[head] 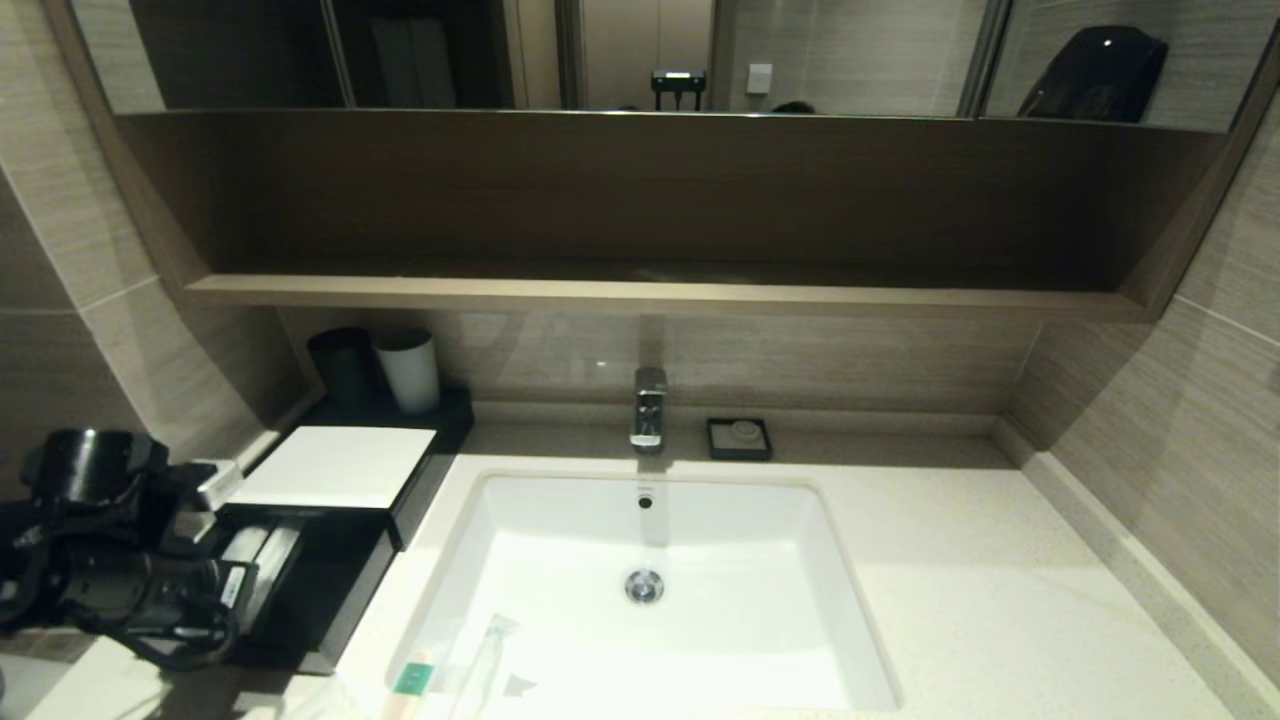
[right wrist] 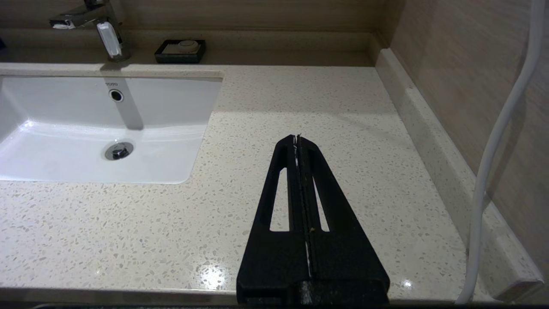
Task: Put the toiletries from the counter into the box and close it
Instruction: Open the drawer, then pick up the bathroom toiletry
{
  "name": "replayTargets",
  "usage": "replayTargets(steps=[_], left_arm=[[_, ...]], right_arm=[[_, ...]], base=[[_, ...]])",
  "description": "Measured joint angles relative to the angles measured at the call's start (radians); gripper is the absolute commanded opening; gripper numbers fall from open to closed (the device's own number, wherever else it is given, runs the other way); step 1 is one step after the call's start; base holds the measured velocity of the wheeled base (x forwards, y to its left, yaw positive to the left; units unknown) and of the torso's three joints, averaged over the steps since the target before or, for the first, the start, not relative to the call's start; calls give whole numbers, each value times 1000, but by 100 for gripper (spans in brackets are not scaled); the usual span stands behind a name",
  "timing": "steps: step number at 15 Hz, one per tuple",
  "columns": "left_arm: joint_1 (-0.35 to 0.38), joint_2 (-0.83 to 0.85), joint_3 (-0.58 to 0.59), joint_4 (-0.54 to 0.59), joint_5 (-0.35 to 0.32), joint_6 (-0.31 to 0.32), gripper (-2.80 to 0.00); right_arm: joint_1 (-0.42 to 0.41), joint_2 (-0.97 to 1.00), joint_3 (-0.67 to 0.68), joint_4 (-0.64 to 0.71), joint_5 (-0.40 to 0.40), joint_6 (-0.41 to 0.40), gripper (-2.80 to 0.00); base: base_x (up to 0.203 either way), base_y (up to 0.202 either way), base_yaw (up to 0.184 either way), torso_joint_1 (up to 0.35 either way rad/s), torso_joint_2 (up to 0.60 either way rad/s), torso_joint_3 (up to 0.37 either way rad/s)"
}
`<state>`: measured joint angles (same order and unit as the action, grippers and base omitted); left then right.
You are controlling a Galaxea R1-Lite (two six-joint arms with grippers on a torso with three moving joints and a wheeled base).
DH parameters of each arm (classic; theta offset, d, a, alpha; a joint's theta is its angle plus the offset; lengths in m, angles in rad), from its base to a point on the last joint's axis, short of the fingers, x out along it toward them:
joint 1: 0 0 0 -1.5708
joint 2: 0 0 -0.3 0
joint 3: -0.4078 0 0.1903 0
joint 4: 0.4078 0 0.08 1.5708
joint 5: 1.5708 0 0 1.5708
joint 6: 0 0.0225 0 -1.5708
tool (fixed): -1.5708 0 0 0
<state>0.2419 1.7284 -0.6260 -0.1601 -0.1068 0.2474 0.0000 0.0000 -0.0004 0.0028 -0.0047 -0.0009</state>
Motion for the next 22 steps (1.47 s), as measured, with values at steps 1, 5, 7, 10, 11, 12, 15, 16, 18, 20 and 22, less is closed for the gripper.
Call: replayTargets(steps=[1,5,7,10,11,12,15,16,18,20,22], left_arm=[[0,-25,-2,1,0,-15,-280],[0,-124,9,3,0,-27,-280],[0,-174,31,4,1,-29,-280],[-1,-265,90,5,0,-35,-280],[-7,-291,113,5,-2,-36,-280],[-18,-315,136,6,-5,-39,-280],[-43,-373,177,37,-11,-57,-280],[-54,-394,180,69,-17,-71,-280],[-109,-441,175,170,-62,-145,-280],[-173,-472,167,257,-92,-226,-280],[-238,-489,169,328,-95,-281,-280]], right_arm=[[0,0,0,0,0,0,-280],[0,0,0,0,0,1,-280],[0,0,0,0,0,0,-280],[0,0,0,0,0,0,-280],[0,0,0,0,0,0,-280],[0,0,0,0,0,0,-280],[0,0,0,0,0,0,-280],[0,0,0,0,0,0,-280],[0,0,0,0,0,0,-280],[0,0,0,0,0,0,-280],[0,0,0,0,0,0,-280]], base=[[0,0,0,0,0,0],[0,0,0,0,0,0],[0,0,0,0,0,0],[0,0,0,0,0,0],[0,0,0,0,0,0],[0,0,0,0,0,0],[0,0,0,0,0,0],[0,0,0,0,0,0],[0,0,0,0,0,0],[0,0,0,0,0,0],[0,0,0,0,0,0]])
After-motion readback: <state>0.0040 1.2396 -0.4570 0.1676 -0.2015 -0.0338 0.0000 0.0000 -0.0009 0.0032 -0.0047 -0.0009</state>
